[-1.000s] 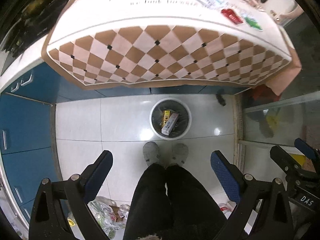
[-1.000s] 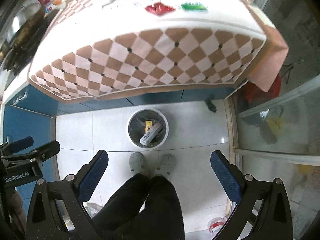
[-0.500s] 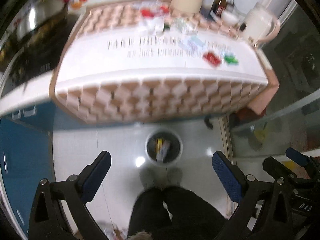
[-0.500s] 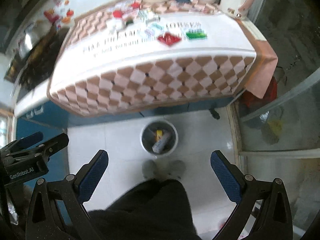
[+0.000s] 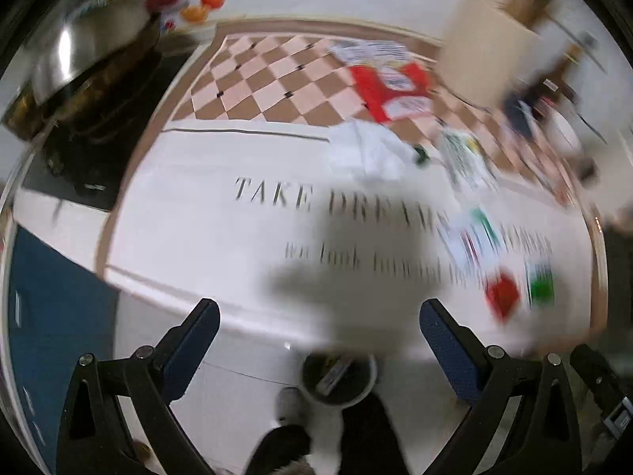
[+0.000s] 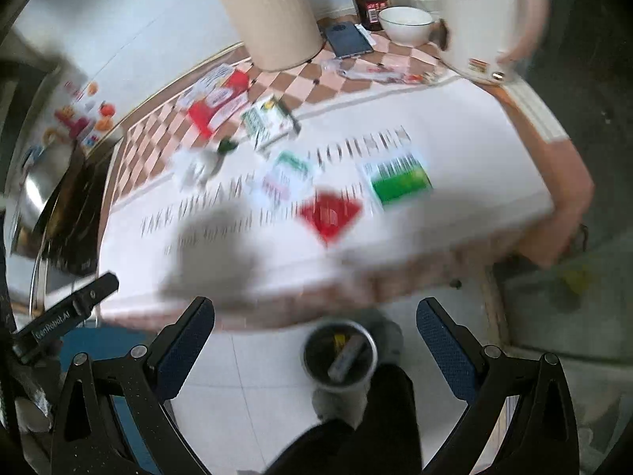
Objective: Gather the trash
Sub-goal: 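Grasp the white tissue with the left tool while the right grasps the green-white medicine box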
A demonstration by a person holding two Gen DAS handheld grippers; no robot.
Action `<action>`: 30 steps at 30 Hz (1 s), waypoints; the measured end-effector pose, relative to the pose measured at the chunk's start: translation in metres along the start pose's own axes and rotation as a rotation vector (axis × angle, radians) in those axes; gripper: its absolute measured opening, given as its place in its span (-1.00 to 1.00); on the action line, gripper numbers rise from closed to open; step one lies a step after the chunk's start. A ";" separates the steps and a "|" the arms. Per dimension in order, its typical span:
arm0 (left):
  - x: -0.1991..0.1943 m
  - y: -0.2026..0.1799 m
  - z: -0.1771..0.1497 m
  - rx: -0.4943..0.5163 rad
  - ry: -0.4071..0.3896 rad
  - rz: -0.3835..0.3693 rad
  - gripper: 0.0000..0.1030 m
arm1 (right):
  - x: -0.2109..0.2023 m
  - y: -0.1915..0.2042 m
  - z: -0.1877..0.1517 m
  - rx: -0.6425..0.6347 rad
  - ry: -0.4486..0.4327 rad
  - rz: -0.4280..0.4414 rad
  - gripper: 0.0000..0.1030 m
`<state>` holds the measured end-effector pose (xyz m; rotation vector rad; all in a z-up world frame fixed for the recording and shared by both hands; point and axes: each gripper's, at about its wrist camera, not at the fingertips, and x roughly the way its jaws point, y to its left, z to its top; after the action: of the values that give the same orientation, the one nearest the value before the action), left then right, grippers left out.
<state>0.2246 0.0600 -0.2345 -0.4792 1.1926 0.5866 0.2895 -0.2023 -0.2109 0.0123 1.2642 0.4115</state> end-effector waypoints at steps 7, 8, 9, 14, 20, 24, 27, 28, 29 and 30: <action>0.102 -0.025 0.089 -0.154 0.110 -0.110 0.97 | 0.115 0.020 0.144 -0.067 0.078 0.042 1.00; 0.116 -0.028 0.095 -0.163 0.130 -0.119 0.90 | 0.128 0.025 0.156 -0.081 0.087 0.045 1.00; 0.133 -0.030 0.102 -0.179 0.152 -0.132 0.79 | 0.146 0.031 0.172 -0.102 0.097 0.054 1.00; 0.144 -0.032 0.114 -0.162 0.111 -0.096 -0.88 | 0.206 0.058 0.204 -0.173 0.144 0.065 1.00; 0.122 -0.016 0.093 -0.089 0.027 0.069 -0.89 | 0.232 0.095 0.195 -0.315 0.107 0.001 0.39; 0.083 -0.007 0.065 -0.022 -0.072 0.143 -0.89 | 0.225 0.106 0.184 -0.349 0.058 -0.052 0.37; 0.045 -0.001 0.039 0.022 -0.151 0.152 -0.89 | 0.189 0.109 0.168 -0.352 -0.011 -0.046 0.37; 0.034 0.001 0.034 0.032 -0.173 0.148 -0.89 | 0.174 0.109 0.160 -0.352 -0.039 -0.045 0.37; 0.022 0.005 0.023 0.043 -0.192 0.143 -0.89 | 0.160 0.109 0.152 -0.348 -0.060 -0.042 0.37; 0.007 0.008 0.009 0.064 -0.214 0.129 -0.89 | 0.140 0.107 0.139 -0.338 -0.088 -0.034 0.37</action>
<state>0.2276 0.0732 -0.2382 -0.2791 1.0393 0.6903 0.4204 -0.0300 -0.2710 -0.2746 1.0947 0.5847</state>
